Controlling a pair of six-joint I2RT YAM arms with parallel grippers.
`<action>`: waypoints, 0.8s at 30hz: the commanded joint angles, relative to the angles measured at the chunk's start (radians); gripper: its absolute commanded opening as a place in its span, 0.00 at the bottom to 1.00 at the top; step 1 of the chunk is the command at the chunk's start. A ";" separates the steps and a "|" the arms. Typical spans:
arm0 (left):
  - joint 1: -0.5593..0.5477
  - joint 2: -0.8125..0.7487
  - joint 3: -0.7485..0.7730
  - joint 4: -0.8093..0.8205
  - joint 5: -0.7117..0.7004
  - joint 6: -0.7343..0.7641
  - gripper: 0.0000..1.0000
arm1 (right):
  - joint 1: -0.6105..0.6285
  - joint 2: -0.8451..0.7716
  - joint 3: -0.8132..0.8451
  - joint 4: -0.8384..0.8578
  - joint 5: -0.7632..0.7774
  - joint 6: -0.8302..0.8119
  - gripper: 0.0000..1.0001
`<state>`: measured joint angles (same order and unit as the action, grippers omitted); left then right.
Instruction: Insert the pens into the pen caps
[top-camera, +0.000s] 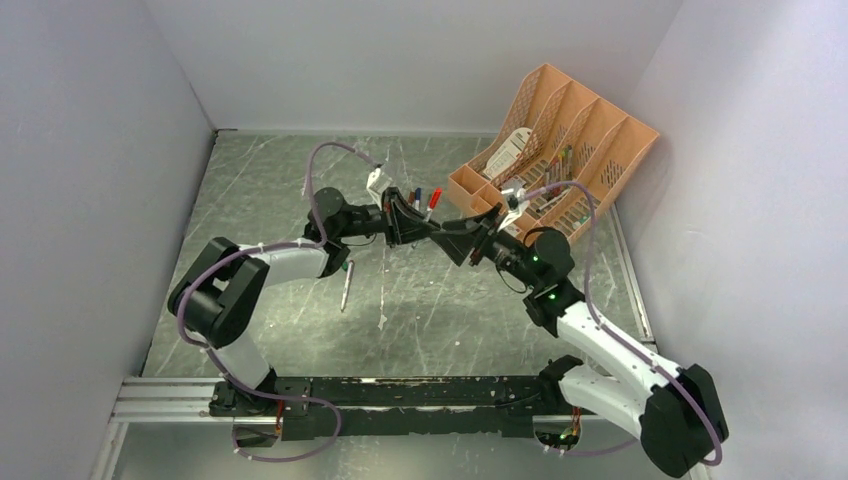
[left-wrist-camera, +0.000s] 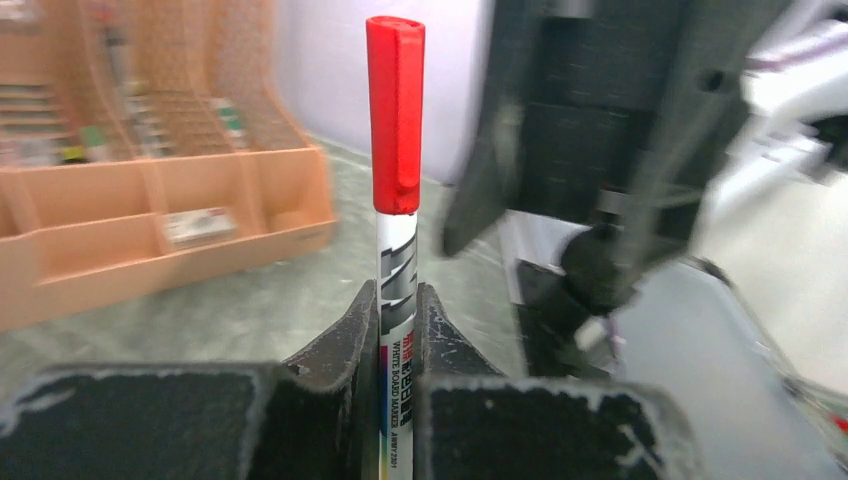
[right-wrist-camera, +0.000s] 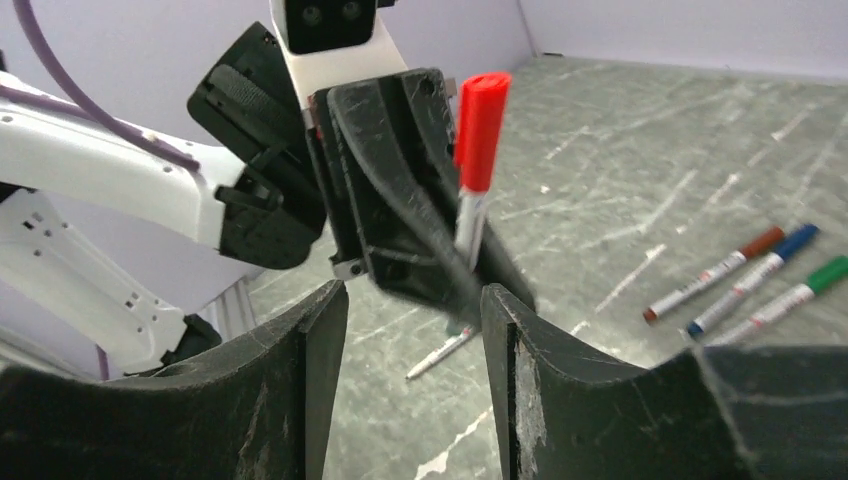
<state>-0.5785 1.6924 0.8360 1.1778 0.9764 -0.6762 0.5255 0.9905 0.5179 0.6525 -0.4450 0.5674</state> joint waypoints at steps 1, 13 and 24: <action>0.012 -0.004 0.037 -0.311 -0.263 0.238 0.07 | -0.007 -0.114 -0.037 -0.133 0.132 -0.030 0.51; -0.015 0.229 0.366 -0.986 -1.025 0.396 0.08 | -0.009 -0.185 -0.046 -0.348 0.240 -0.099 0.50; -0.004 0.384 0.519 -1.136 -1.075 0.443 0.10 | -0.009 -0.138 -0.065 -0.318 0.208 -0.086 0.50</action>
<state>-0.5842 2.0418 1.2972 0.1146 -0.0689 -0.2569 0.5198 0.8536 0.4629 0.3222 -0.2234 0.4824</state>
